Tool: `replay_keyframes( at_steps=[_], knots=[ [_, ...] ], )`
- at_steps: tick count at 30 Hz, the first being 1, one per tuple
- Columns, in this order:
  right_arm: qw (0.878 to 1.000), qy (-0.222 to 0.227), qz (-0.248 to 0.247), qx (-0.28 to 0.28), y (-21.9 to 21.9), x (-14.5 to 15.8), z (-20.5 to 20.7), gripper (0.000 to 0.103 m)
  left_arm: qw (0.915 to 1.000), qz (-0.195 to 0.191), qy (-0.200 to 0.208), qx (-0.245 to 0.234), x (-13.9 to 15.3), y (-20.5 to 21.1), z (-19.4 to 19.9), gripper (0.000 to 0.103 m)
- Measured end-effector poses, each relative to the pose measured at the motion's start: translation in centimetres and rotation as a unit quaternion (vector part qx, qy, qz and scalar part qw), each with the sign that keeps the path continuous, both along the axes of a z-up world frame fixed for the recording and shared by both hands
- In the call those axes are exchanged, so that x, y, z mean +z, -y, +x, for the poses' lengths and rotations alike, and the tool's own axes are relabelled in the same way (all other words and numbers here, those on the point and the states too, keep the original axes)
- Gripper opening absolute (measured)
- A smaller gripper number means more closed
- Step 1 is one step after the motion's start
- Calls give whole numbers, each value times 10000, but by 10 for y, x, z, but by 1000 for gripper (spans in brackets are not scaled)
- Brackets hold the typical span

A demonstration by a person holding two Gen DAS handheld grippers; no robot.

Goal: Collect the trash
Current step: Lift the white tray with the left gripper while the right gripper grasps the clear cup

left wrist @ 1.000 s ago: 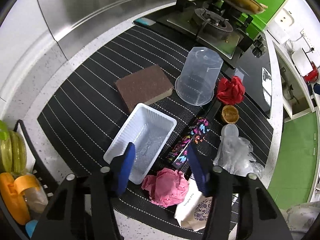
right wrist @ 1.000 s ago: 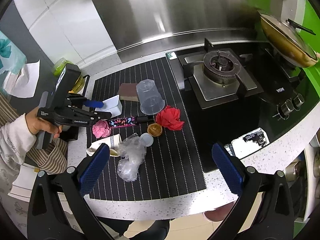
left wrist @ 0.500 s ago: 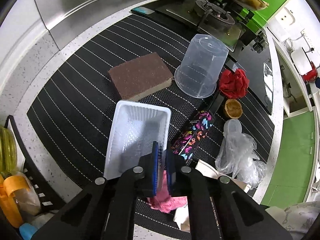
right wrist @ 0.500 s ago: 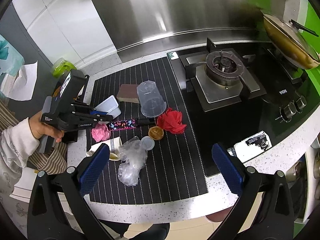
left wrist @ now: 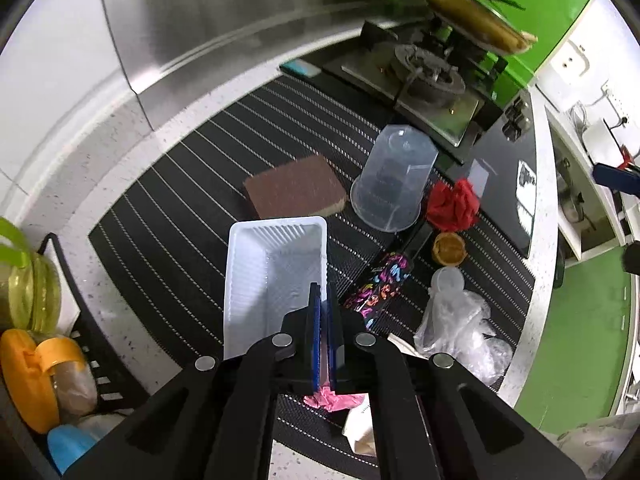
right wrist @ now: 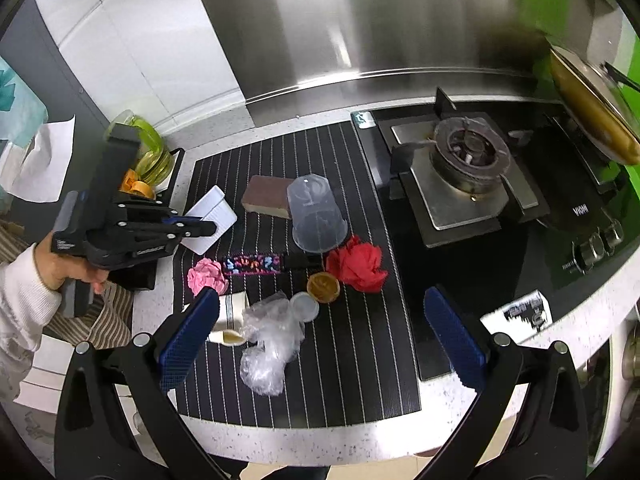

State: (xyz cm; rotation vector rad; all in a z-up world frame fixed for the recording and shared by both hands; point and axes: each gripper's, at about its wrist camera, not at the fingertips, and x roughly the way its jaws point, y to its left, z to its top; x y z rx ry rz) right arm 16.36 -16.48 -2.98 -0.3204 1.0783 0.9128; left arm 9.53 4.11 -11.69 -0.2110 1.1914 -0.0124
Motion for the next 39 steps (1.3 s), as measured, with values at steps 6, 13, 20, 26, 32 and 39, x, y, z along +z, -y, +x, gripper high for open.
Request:
replay_keyframes(
  at_steps=[6,13,20,26,32,39],
  knots=[
    [9998,64,-50,186,-28,-8,8,100,9997,-13,234,107,18,0,-9,2],
    [9987,155,-225,423,-64,-24,22,100,9990,-37,411,194,30,1,-16,2],
    [9965,72,-537,642,-100,-48,38,100,9984,-41,488,294,35,1,-18,2],
    [9947,-34,-732,721,-119,-69,48,100,9981,-64,477,389,35,-3,-18,2],
    [9937,-117,-756,814,-131,-83,58,98,9980,-61,440,451,34,-3,-19,2],
    [9913,-150,-920,929,-141,-94,63,48,9979,-104,409,500,32,-5,-18,2]
  ],
)
